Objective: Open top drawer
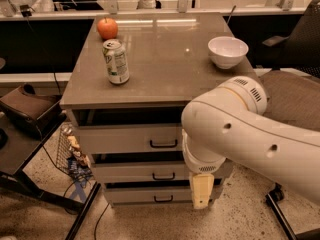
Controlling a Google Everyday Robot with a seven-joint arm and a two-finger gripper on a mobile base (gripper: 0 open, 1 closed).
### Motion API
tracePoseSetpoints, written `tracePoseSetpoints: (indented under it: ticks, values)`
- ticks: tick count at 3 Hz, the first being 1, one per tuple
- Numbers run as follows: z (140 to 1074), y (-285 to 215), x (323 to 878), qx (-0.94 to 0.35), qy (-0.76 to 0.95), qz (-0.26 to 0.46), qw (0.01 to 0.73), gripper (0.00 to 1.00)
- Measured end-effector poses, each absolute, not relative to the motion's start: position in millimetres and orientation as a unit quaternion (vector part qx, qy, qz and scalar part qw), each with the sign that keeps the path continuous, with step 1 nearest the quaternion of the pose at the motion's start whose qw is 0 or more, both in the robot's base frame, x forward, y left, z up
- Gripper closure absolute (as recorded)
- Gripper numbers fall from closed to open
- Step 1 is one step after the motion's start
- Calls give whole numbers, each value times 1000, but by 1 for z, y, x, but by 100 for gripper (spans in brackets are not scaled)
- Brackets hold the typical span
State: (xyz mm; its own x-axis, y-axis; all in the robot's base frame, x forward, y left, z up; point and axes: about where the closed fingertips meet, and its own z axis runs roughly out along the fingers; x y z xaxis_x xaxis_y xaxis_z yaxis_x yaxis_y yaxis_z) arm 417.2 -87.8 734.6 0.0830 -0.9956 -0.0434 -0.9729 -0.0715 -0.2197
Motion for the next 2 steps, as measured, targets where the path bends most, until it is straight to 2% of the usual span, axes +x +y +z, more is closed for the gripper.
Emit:
tracePoseSetpoints:
  ticks: [2]
  values:
    - [705,-71,432,-736,669,-43,96,0]
